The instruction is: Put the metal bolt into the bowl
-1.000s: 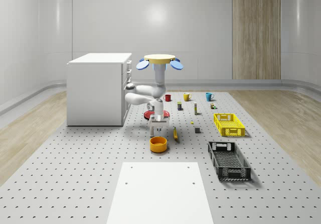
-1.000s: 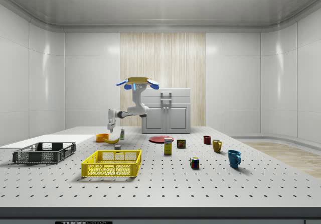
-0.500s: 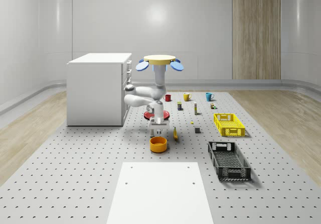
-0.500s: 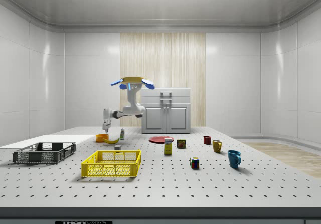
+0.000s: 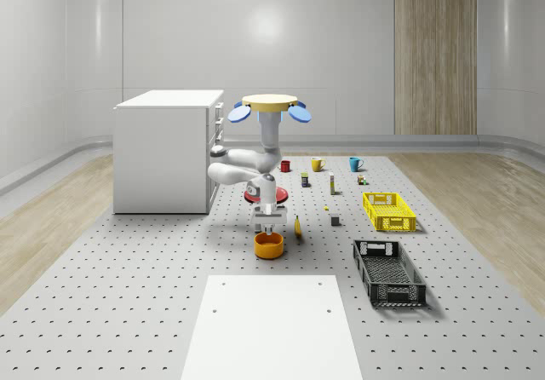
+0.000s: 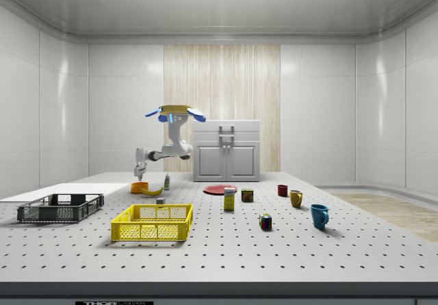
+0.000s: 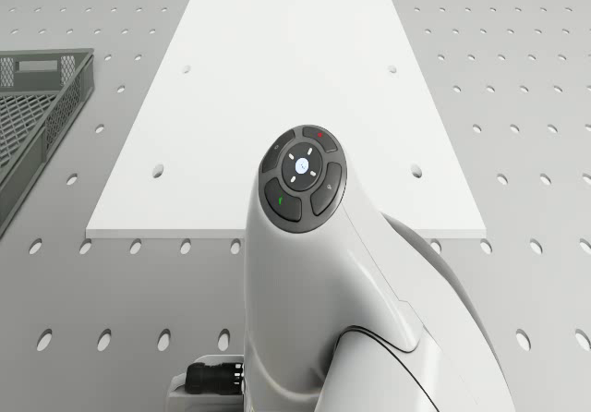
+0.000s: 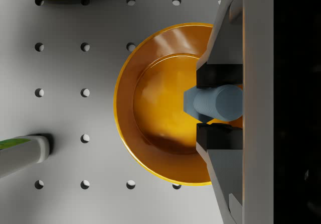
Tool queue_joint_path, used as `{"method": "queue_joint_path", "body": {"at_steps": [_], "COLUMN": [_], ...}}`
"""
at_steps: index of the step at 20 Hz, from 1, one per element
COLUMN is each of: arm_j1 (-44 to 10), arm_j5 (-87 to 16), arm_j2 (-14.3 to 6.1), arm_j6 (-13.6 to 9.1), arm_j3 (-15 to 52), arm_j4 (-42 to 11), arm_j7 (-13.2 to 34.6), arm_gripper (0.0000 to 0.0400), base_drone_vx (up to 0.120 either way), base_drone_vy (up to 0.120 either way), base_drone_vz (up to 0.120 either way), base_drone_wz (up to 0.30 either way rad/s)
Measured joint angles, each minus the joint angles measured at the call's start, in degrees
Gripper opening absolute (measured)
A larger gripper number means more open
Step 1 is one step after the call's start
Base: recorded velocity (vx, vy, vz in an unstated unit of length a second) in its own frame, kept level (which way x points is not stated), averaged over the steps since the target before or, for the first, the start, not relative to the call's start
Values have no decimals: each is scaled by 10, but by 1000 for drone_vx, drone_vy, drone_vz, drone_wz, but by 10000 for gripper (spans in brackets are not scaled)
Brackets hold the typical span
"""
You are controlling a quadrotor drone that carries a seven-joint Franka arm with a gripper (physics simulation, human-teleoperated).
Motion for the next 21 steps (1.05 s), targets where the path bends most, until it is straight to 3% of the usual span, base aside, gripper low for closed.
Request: {"method": "queue_joint_path", "body": {"at_steps": [8, 10, 13, 16, 21], "arm_j1": [-8, -9, -11, -12, -12], "arm_j5": [-42, -51, -59, -64, -68], "arm_j2": [-1, -1, 0, 1, 3], "arm_j6": [18, 21, 24, 25, 24], "arm_j3": [-45, -55, -63, -68, -72], "arm_j4": [10, 13, 16, 17, 18], "arm_j7": [1, 1, 1, 1, 0], "arm_gripper": [100, 218, 314, 359, 388], "base_drone_vx": [0, 0, 0, 0, 0], "base_drone_vy": [0, 0, 0, 0, 0], "base_drone_vz": [0, 0, 0, 0, 0], "base_drone_wz": [0, 0, 0, 0, 0]}}
